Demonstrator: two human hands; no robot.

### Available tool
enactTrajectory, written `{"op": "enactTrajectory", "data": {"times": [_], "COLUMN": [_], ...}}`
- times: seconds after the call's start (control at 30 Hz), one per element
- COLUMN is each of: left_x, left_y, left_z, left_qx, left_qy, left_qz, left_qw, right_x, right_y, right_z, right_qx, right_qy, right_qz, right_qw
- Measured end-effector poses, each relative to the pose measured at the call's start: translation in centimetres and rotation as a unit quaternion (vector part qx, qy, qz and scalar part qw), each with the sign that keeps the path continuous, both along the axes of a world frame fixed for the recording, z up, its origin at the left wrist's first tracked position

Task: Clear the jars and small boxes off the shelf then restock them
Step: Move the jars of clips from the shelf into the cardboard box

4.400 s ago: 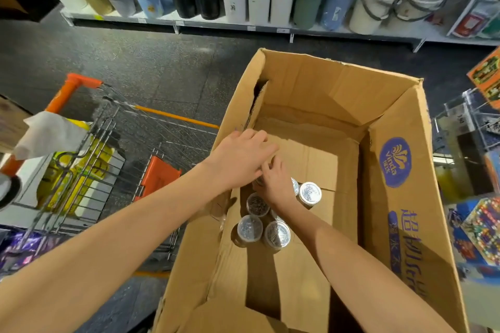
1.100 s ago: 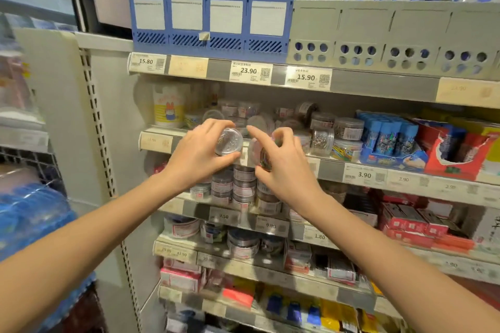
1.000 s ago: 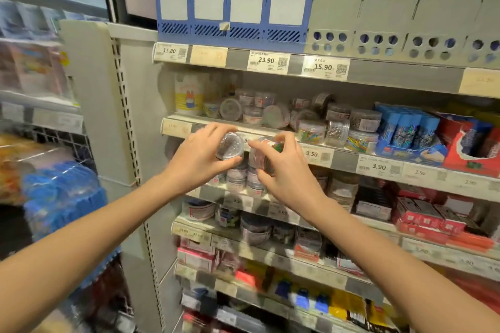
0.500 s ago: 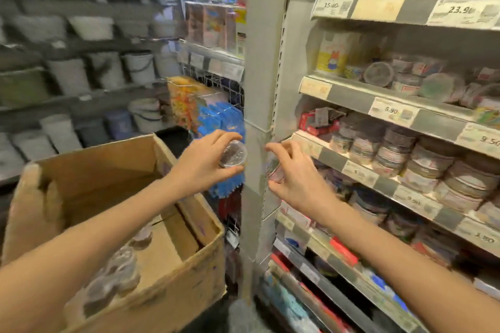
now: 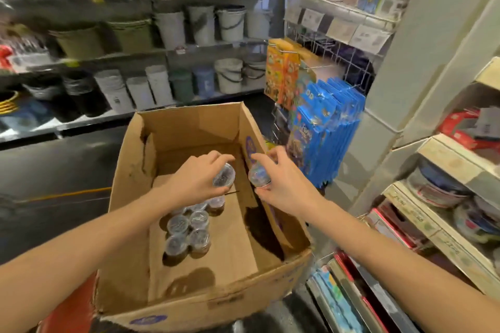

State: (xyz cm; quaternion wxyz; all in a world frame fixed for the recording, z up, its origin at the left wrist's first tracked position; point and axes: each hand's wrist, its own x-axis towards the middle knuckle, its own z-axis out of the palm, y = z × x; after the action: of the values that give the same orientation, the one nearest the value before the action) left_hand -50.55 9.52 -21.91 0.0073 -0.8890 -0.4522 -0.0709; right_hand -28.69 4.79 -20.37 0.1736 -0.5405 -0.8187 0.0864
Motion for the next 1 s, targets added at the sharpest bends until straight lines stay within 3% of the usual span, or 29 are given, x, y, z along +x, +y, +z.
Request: {"op": "enactTrajectory", "data": {"times": [0.27,0.6,1.0], "left_x": [-4.4,-6.1,-7.0], "left_y": [6.1,10.8,11.1], "left_z": [-6.6,-14.6,-19.0], "left_qx": [-0.080,-0.193,-0.166], "left_qy": [0.093,0.106,0.110], "left_qz": [0.077,0.048,0.074], "left_qw": [0.989,0.974,0.977], "right_x": [-5.9,-8.4,-9.5], "right_y": [8.5,14.8,16.9], "right_z": [-5.7,-15.8,-22.6], "right_qx": [-0.099,-0.226,-0.241], "right_qy": [-0.020,-0.083,-0.084], "right_qz": [0.016,-0.052,-0.102], "right_qw": [0.995,0.969,0.961]}}
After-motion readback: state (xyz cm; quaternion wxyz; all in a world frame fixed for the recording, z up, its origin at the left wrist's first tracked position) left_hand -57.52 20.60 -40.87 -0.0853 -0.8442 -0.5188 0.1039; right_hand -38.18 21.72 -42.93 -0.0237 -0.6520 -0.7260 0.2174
